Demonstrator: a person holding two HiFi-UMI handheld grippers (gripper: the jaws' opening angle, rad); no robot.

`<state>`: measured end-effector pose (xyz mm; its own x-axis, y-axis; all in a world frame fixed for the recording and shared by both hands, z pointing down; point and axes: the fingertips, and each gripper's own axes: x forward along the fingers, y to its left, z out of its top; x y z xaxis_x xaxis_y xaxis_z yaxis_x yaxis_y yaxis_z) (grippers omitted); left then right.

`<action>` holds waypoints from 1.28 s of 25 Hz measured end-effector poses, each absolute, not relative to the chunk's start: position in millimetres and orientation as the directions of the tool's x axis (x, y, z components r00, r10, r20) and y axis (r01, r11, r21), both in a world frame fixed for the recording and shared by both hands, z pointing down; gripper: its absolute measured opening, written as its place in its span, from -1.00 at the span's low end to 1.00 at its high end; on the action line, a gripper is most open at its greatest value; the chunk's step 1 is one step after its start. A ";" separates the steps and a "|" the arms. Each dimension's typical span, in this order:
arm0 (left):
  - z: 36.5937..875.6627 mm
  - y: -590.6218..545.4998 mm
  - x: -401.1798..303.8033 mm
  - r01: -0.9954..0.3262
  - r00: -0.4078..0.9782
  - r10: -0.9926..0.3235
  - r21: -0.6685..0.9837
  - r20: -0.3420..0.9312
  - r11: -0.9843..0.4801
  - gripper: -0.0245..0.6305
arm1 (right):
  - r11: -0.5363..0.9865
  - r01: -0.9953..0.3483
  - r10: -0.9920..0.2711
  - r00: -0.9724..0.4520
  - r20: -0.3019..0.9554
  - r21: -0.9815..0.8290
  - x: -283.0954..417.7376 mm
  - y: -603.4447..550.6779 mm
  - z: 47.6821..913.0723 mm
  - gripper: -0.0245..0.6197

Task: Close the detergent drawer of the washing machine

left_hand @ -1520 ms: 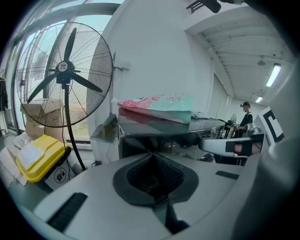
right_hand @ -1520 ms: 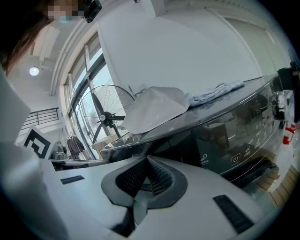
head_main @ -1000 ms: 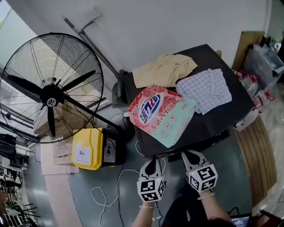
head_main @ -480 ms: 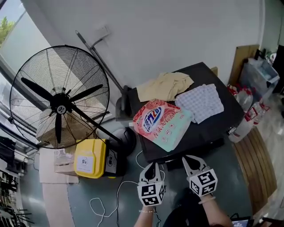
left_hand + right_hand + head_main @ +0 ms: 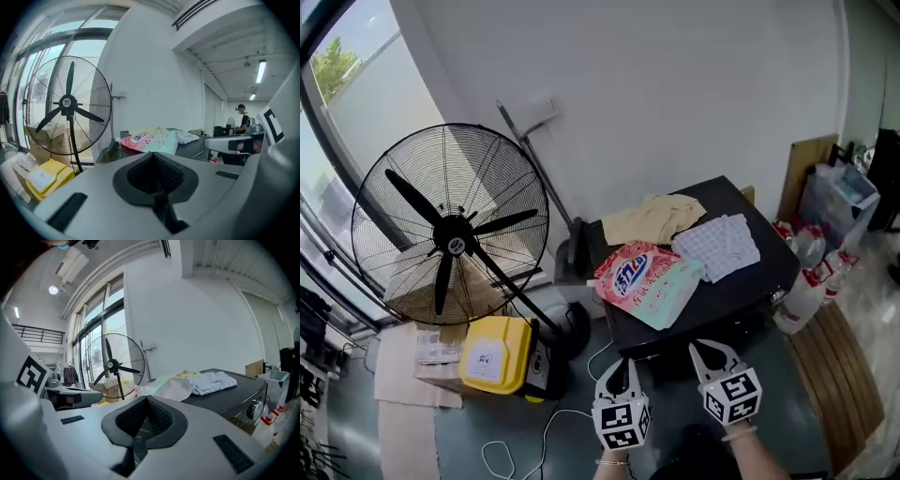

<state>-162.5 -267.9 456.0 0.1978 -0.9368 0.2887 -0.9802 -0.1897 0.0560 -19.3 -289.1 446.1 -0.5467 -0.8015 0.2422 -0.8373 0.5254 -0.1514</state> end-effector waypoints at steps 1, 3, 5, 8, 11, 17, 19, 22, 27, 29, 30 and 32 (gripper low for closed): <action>449.8 -264.5 -162.9 -0.980 0.200 -0.940 0.053 0.278 -0.193 -0.88 | 0.527 -0.838 -0.805 -0.546 0.234 -0.140 -19.8 -285.4 439.5 -0.85; 437.9 -256.4 -164.2 -0.979 0.206 -0.944 0.048 0.256 -0.200 -0.88 | 0.530 -0.839 -0.811 -0.544 0.217 -0.121 -21.3 -276.2 426.9 -0.85; 427.7 -246.5 -164.5 -0.977 0.215 -0.947 0.047 0.239 -0.210 -0.88 | 0.534 -0.839 -0.814 -0.544 0.203 -0.105 -22.8 -264.6 416.2 -0.85; 412.3 -233.8 -161.7 -0.972 0.234 -0.947 0.037 0.220 -0.231 -0.88 | 0.541 -0.838 -0.817 -0.544 0.189 -0.073 -24.5 -248.9 400.9 -0.85; 396.7 -225.5 -157.8 -0.969 0.246 -0.946 0.019 0.211 -0.247 -0.88 | 0.542 -0.839 -0.822 -0.541 0.177 -0.047 -22.3 -236.9 384.4 -0.85; 369.9 -201.3 -155.6 -0.966 0.255 -0.950 0.012 0.179 -0.257 -0.88 | 0.551 -0.834 -0.825 -0.547 0.144 -0.009 -20.4 -212.1 356.8 -0.85; 362.1 -194.5 -154.6 -0.967 0.250 -0.952 0.005 0.175 -0.253 -0.88 | 0.558 -0.830 -0.823 -0.553 0.132 -0.002 -21.0 -206.0 348.5 -0.85; 348.0 -183.5 -149.6 -0.969 0.246 -0.956 0.005 0.159 -0.248 -0.88 | 0.567 -0.824 -0.819 -0.563 0.116 0.004 -19.2 -195.8 335.5 -0.85; 324.4 -166.1 -131.8 -0.968 0.242 -0.963 -0.029 0.118 -0.247 -0.88 | 0.588 -0.808 -0.806 -0.585 0.091 0.020 -12.9 -181.4 317.4 -0.85; 315.7 -159.1 -122.9 -0.970 0.237 -0.966 -0.035 0.105 -0.241 -0.88 | 0.597 -0.802 -0.801 -0.593 0.084 0.031 -8.1 -175.7 311.0 -0.85; 311.5 -155.6 -118.5 -0.971 0.234 -0.967 -0.036 0.099 -0.238 -0.88 | 0.600 -0.799 -0.799 -0.596 0.080 0.035 -5.2 -173.0 307.5 -0.85; 303.9 -149.6 -109.9 -0.972 0.230 -0.969 -0.038 0.086 -0.233 -0.88 | 0.608 -0.793 -0.794 -0.604 0.071 0.043 0.6 -168.6 299.4 -0.85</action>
